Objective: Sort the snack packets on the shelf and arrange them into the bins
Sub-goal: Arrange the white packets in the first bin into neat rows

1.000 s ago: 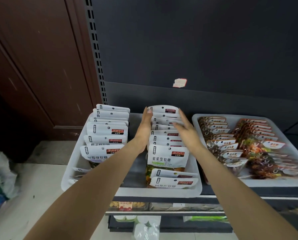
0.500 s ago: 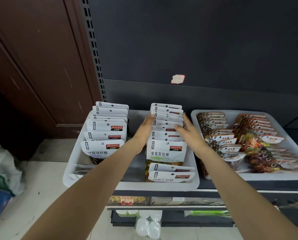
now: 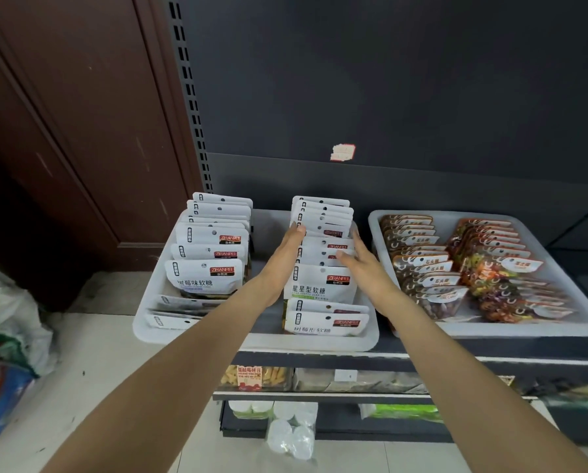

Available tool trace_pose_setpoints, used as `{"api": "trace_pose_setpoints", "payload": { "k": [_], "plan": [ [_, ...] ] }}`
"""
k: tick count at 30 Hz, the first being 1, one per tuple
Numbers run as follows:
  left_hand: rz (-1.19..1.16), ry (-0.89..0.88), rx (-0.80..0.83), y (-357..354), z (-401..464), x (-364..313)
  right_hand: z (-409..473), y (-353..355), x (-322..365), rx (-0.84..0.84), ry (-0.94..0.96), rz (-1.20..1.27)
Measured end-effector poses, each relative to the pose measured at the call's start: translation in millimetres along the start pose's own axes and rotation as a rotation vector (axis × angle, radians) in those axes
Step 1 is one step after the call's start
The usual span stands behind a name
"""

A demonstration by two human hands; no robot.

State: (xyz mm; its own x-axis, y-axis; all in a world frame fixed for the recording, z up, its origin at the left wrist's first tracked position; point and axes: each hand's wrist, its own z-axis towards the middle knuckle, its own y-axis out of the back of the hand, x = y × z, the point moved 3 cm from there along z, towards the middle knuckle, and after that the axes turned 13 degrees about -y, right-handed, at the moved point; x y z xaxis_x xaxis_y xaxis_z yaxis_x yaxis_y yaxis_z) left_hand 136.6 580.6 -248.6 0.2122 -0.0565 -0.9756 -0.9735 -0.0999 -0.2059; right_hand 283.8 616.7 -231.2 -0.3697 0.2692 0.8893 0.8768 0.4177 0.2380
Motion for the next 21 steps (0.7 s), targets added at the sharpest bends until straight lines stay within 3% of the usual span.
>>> {"api": "trace_pose_setpoints", "payload": {
  "k": [4,9,12,21],
  "plan": [
    [-0.023,-0.090,0.003,-6.7,-14.3,-7.1,-14.8,7.2,-10.1,-0.055,0.028,0.118],
    [0.045,0.050,-0.051,-3.7,-29.6,3.1,-23.5,4.4,-18.5,-0.026,-0.018,-0.030],
    [0.002,0.045,-0.071,-3.2,-34.4,-0.3,-25.0,4.9,-14.4,0.002,-0.034,-0.059],
    [-0.110,0.042,-0.018,-17.5,-44.6,-2.0,-30.4,-4.4,-28.6,0.047,-0.108,0.099]
  ]
}}
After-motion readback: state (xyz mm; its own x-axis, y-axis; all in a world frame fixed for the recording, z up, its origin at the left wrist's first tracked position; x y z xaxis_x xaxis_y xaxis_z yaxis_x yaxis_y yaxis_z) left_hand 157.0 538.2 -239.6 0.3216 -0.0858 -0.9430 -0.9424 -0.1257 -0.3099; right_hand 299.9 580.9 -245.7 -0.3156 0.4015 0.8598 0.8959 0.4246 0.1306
